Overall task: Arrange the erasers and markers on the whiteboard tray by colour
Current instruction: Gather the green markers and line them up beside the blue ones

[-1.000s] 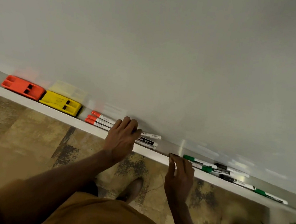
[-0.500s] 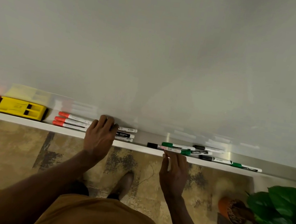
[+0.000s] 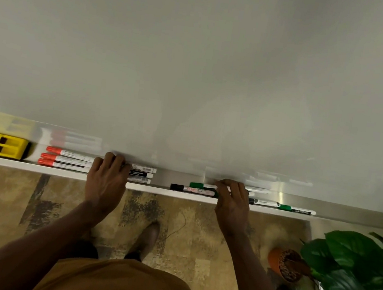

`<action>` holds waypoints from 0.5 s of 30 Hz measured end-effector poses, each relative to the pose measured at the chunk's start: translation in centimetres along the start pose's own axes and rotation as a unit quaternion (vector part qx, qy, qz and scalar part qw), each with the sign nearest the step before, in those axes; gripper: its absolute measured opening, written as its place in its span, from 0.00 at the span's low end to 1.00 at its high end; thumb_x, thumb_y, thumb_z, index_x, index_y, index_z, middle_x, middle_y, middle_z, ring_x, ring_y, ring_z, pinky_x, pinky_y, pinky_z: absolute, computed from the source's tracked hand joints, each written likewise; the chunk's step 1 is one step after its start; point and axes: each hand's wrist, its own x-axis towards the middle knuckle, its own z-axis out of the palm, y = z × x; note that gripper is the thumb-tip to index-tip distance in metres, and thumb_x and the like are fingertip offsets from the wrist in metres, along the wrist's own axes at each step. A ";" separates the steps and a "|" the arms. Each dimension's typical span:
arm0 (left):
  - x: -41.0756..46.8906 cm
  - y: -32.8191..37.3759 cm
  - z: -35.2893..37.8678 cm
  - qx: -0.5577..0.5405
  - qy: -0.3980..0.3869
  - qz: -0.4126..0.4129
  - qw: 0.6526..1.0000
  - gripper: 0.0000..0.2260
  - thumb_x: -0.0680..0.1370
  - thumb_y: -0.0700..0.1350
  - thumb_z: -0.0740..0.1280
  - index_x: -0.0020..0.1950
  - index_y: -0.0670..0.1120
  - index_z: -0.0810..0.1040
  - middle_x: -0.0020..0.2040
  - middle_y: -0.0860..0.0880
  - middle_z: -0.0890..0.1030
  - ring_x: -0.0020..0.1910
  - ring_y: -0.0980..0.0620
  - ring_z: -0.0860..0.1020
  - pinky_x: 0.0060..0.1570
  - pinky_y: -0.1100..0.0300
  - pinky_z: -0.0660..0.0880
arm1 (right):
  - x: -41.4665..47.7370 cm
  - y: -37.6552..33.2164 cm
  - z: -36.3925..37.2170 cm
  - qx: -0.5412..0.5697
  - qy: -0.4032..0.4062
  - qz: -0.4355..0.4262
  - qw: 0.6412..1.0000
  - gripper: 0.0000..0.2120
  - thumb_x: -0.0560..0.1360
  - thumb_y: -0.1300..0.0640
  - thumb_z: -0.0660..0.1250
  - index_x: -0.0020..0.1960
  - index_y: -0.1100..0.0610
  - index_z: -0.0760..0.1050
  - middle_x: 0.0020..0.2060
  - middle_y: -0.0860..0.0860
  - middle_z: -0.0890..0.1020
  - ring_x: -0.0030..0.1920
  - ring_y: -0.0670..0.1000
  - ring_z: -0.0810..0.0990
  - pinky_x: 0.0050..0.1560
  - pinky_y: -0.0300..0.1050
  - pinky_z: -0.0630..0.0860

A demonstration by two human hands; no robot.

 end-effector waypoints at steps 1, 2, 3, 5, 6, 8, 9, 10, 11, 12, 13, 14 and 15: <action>0.1 0.1 0.0 0.002 -0.002 -0.004 1.000 0.15 0.68 0.30 0.75 0.54 0.36 0.85 0.54 0.37 0.82 0.55 0.34 0.78 0.50 0.41 0.74 | 0.2 0.6 -0.3 -0.004 -0.008 -0.005 1.000 0.20 0.69 0.74 0.72 0.58 0.60 0.83 0.55 0.57 0.83 0.57 0.60 0.80 0.52 0.55 0.79; 0.2 0.2 0.0 0.004 -0.002 -0.005 1.000 0.15 0.67 0.30 0.74 0.54 0.36 0.85 0.54 0.37 0.82 0.55 0.34 0.78 0.50 0.41 0.74 | 0.3 1.2 -0.6 -0.006 -0.014 -0.010 1.000 0.20 0.69 0.74 0.72 0.58 0.59 0.83 0.55 0.57 0.83 0.57 0.60 0.80 0.52 0.54 0.78; 0.3 0.5 0.0 0.004 0.001 -0.005 1.000 0.15 0.67 0.31 0.74 0.54 0.37 0.85 0.54 0.37 0.82 0.55 0.34 0.78 0.50 0.42 0.73 | 0.4 1.8 -0.8 -0.007 -0.019 -0.016 1.000 0.20 0.69 0.74 0.72 0.57 0.59 0.84 0.54 0.56 0.83 0.56 0.60 0.80 0.51 0.53 0.78; 0.6 1.8 -0.2 -0.002 0.005 0.014 1.000 0.15 0.68 0.32 0.74 0.54 0.37 0.84 0.54 0.37 0.82 0.55 0.34 0.78 0.50 0.42 0.74 | 0.2 2.8 -1.2 -0.010 -0.033 -0.035 0.999 0.21 0.67 0.75 0.73 0.56 0.59 0.84 0.53 0.55 0.83 0.55 0.59 0.80 0.50 0.52 0.76; 0.7 2.7 -0.3 -0.011 0.006 0.036 0.999 0.14 0.69 0.33 0.75 0.54 0.37 0.84 0.54 0.37 0.82 0.55 0.34 0.78 0.50 0.41 0.75 | 0.1 3.1 -1.3 -0.013 -0.041 -0.050 0.998 0.22 0.66 0.75 0.73 0.56 0.59 0.84 0.52 0.55 0.83 0.55 0.59 0.80 0.49 0.52 0.75; 1.0 5.1 -0.7 -0.028 0.006 0.098 0.995 0.14 0.70 0.36 0.77 0.54 0.40 0.85 0.54 0.39 0.83 0.56 0.36 0.79 0.52 0.43 0.77 | -0.1 3.7 -1.4 -0.021 -0.054 -0.073 0.996 0.23 0.66 0.75 0.73 0.57 0.59 0.84 0.53 0.55 0.83 0.56 0.59 0.80 0.50 0.52 0.75; 1.1 6.5 -0.8 -0.036 0.006 0.130 0.991 0.13 0.70 0.37 0.77 0.54 0.40 0.85 0.54 0.40 0.83 0.56 0.38 0.79 0.52 0.44 0.78 | 0.0 3.9 -1.3 -0.025 -0.058 -0.078 0.995 0.23 0.66 0.75 0.72 0.58 0.59 0.84 0.53 0.55 0.83 0.57 0.60 0.80 0.52 0.52 0.75; 1.2 7.7 -1.0 -0.046 0.007 0.157 0.986 0.12 0.70 0.37 0.78 0.53 0.41 0.85 0.53 0.41 0.83 0.55 0.39 0.80 0.51 0.45 0.79 | 0.1 4.1 -1.2 -0.031 -0.062 -0.081 0.994 0.23 0.68 0.75 0.71 0.59 0.58 0.83 0.54 0.55 0.83 0.58 0.60 0.79 0.53 0.53 0.76; 1.4 8.8 -1.0 -0.056 0.008 0.181 0.982 0.12 0.70 0.37 0.78 0.53 0.40 0.85 0.51 0.41 0.84 0.54 0.39 0.81 0.50 0.46 0.80 | 0.3 4.2 -1.2 -0.036 -0.065 -0.083 0.994 0.22 0.70 0.74 0.69 0.60 0.58 0.83 0.55 0.55 0.83 0.58 0.60 0.79 0.54 0.54 0.76; 1.6 9.8 -1.1 -0.064 0.006 0.198 0.978 0.13 0.69 0.37 0.79 0.52 0.40 0.85 0.51 0.41 0.84 0.52 0.40 0.82 0.49 0.47 0.81 | 0.4 4.4 -1.2 -0.041 -0.067 -0.086 0.993 0.20 0.72 0.72 0.67 0.61 0.58 0.82 0.56 0.56 0.83 0.59 0.61 0.79 0.55 0.55 0.76; 1.7 10.7 -1.1 -0.067 -0.001 0.209 0.976 0.14 0.68 0.38 0.81 0.52 0.40 0.85 0.50 0.42 0.85 0.52 0.41 0.82 0.48 0.48 0.81 | 0.5 4.6 -1.1 -0.043 -0.067 -0.092 0.993 0.18 0.75 0.69 0.64 0.61 0.58 0.82 0.56 0.56 0.83 0.59 0.61 0.79 0.55 0.55 0.76; 1.9 11.4 -1.1 -0.066 -0.010 0.215 0.974 0.15 0.68 0.39 0.82 0.52 0.41 0.86 0.50 0.43 0.85 0.51 0.42 0.83 0.48 0.49 0.82 | 0.6 4.8 -1.1 -0.043 -0.066 -0.100 0.992 0.17 0.77 0.67 0.62 0.62 0.58 0.82 0.57 0.56 0.83 0.60 0.62 0.79 0.56 0.55 0.75; 2.0 11.9 -1.0 -0.062 -0.018 0.218 0.974 0.15 0.68 0.40 0.83 0.52 0.41 0.86 0.49 0.43 0.85 0.50 0.43 0.83 0.47 0.50 0.82 | 0.7 4.9 -1.1 -0.043 -0.069 -0.109 0.991 0.17 0.78 0.65 0.60 0.63 0.58 0.81 0.58 0.57 0.83 0.60 0.62 0.79 0.57 0.56 0.76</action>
